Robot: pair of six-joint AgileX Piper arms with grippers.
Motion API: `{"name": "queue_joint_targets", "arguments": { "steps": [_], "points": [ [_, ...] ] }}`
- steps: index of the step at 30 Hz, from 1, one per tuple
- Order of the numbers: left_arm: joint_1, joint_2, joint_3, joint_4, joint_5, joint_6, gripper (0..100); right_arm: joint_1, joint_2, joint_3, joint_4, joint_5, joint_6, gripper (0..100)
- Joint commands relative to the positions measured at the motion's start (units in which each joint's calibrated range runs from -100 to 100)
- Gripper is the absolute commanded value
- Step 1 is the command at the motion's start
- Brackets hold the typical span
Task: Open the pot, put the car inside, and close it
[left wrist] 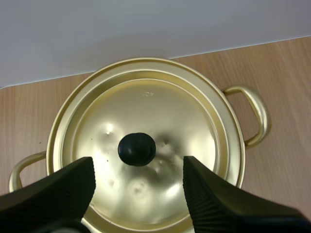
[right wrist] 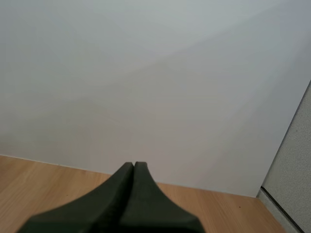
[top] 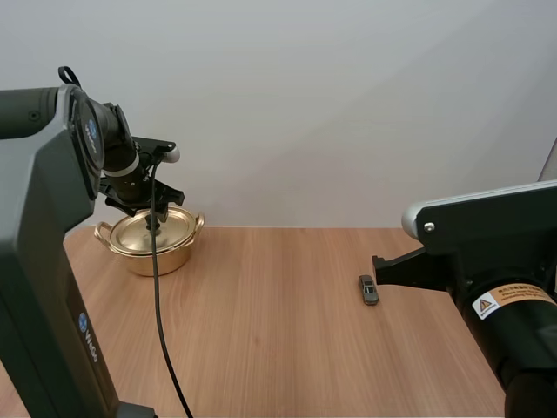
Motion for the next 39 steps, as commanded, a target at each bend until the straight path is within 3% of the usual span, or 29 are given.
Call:
{"name": "queue_joint_targets", "arguments": {
  "steps": [1,11,20,22,27,39],
  "points": [
    [0.0,0.5,0.0,-0.1,-0.5,0.0,87,0.0,0.1,0.0,0.0,0.1,0.0,0],
    [0.0,2.8,0.0,-0.3,-4.8,0.9,86,0.0,0.1,0.0,0.0,0.1,0.0,0],
    [0.0,3.4,0.0,-1.0,-7.3,1.3,72,0.0,0.1,0.0,0.0,0.1,0.0,0],
    [0.0,3.4,0.0,-1.0,-7.3,1.3,60,0.0,0.1,0.0,0.0,0.1,0.0,0],
    [0.0,3.4,0.0,-1.0,-7.5,1.3,2,0.0,0.1,0.0,0.0,0.1,0.0,0],
    [0.0,-0.4,-0.9,-1.1,-7.0,1.3,0,0.0,0.1,0.0,0.0,0.1,0.0,0]
  ]
}}
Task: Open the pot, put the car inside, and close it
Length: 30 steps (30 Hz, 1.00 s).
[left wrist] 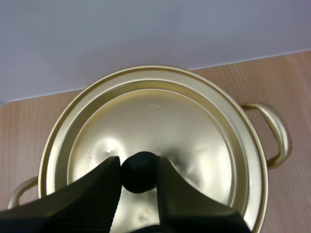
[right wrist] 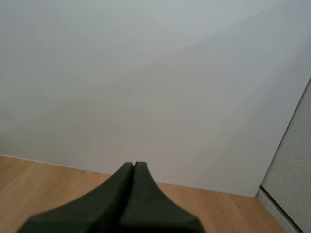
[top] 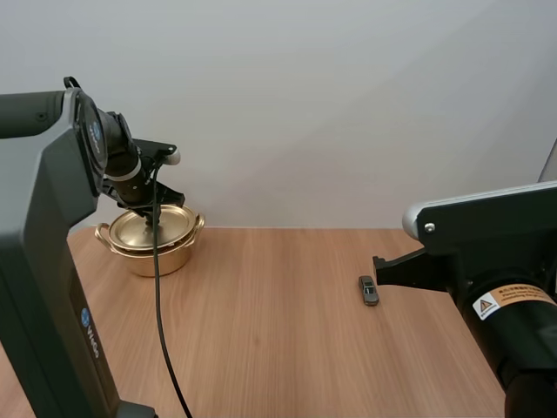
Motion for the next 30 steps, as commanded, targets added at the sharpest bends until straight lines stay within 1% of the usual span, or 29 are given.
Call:
{"name": "queue_joint_targets", "arguments": {
  "steps": [1,4,8,10,12,14,16,18,22,24,26,28,30],
  "points": [
    [0.0,-2.6,-1.1,-0.1,2.0,-0.1,0,-0.2,0.2,0.1,0.0,0.0,0.0,0],
    [0.08,-7.0,-2.8,-0.3,5.6,-0.1,0,-0.9,2.1,0.1,0.0,0.2,-0.4,0],
    [0.31,-14.8,-4.5,-4.8,9.9,-0.1,0,-1.1,9.7,0.1,0.0,-0.3,-0.9,0],
    [0.31,-19.5,-4.7,-7.1,10.1,-0.1,0,-1.1,14.2,0.1,0.0,-1.4,-4.1,0],
    [0.31,-24.5,-4.7,-10.1,9.4,-0.1,0,-1.6,19.4,0.1,0.0,-3.8,-8.6,0],
    [0.31,-28.8,-4.7,-12.6,8.5,-0.1,0,-1.9,24.7,0.0,0.0,-6.1,-10.6,0],
    [0.31,-33.0,-4.7,-15.1,7.5,-0.1,0,-1.9,31.5,-1.2,0.8,-6.5,-10.4,0],
    [0.31,-37.1,-4.7,-16.5,6.7,-0.1,0,-1.9,38.0,-2.8,4.0,-6.5,-10.4,0],
    [0.31,-43.7,-4.7,-16.8,5.7,-0.5,0,-1.9,51.6,-9.5,5.7,-4.3,-10.4,0],
    [0.31,-46.6,-4.7,-16.8,4.6,-0.5,0,-1.9,56.8,-12.8,7.3,-3.2,-10.4,1],
    [0.31,-48.8,-4.7,-16.8,3.7,-0.5,0,-1.9,60.9,-15.7,8.4,-3.2,-10.4,23],
    [0.31,-50.9,-4.7,-16.7,3.2,-0.5,0,-1.9,64.6,-18.4,9.1,-3.5,-10.4,51],
    [0.31,-52.4,-4.7,-16.7,2.6,-0.5,0,-1.9,67.5,-20.6,9.5,-3.8,-10.4,74]
  ]
}}
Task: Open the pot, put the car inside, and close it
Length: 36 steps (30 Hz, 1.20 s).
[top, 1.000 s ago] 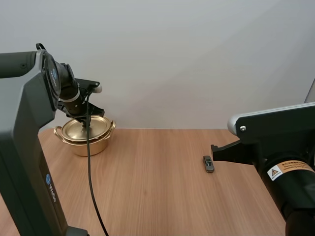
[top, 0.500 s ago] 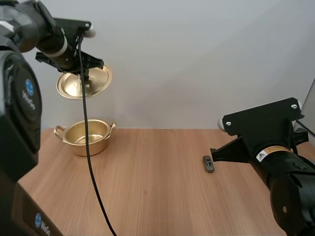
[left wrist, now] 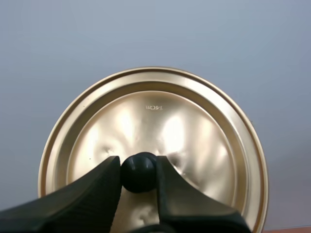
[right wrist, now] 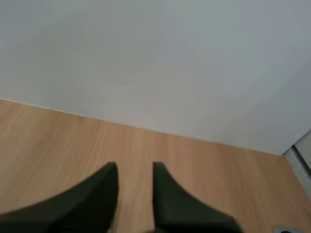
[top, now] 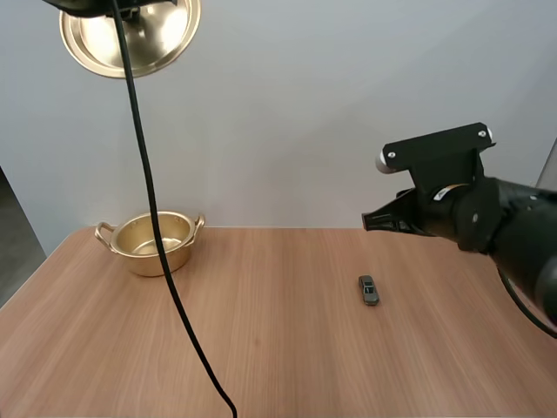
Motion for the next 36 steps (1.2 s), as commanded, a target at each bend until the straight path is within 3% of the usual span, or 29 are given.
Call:
{"name": "queue_joint_targets", "arguments": {
  "steps": [1,4,21,29,36],
  "points": [
    [0.03,-2.6,0.0,0.1,-0.7,-0.1,0,0.0,21.3,-3.3,0.9,0.1,0.0,82],
    [0.03,-3.9,0.0,0.1,-1.7,-0.1,0,0.0,24.9,-5.5,1.0,0.7,0.0,89],
    [0.03,-5.0,0.0,0.5,-3.6,0.4,0,0.0,40.2,-10.0,1.6,7.9,-3.2,89],
    [0.03,-4.6,0.0,0.5,-3.8,0.8,0,0.5,41.5,-10.1,10.9,7.9,-12.7,85],
    [0.03,-3.9,0.0,0.5,-3.2,0.8,0,2.5,44.7,-10.1,11.3,4.3,-13.0,84]
  ]
}}
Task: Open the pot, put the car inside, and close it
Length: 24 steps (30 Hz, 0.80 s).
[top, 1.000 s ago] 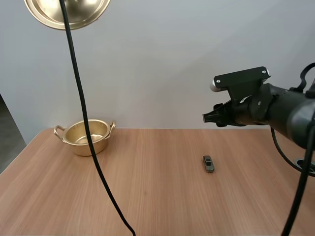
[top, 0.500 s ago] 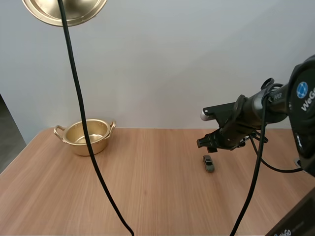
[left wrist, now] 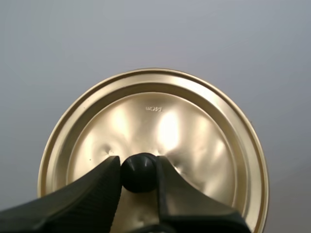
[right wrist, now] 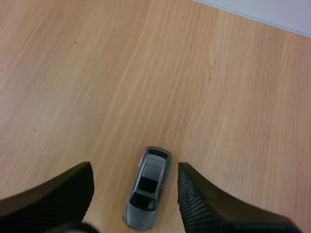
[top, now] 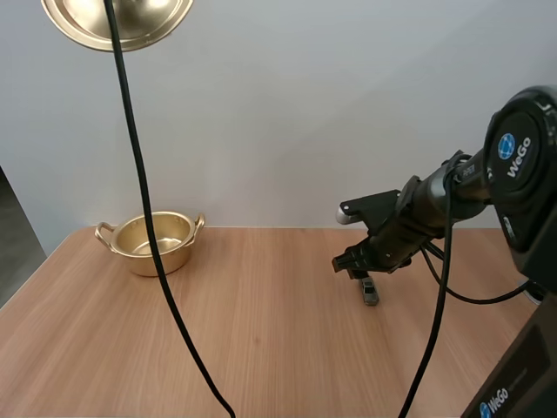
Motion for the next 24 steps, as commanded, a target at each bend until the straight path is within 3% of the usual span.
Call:
{"name": "queue_joint_targets", "arguments": {
  "steps": [1,18,20,24],
  "points": [
    [0.03,0.0,0.0,0.0,0.0,0.0,0,0.1,1.4,-0.1,0.0,-1.4,0.0,84],
    [0.03,0.0,0.0,1.8,0.0,0.1,0,0.1,7.6,-0.1,-1.8,-8.3,0.0,78],
    [0.03,0.0,0.0,1.8,0.0,0.1,0,0.1,8.4,-0.1,-1.8,-8.5,0.0,68],
    [0.03,0.0,0.0,1.8,0.0,0.1,0,0.1,9.5,-0.1,-2.3,-10.9,0.0,24]
  ]
}}
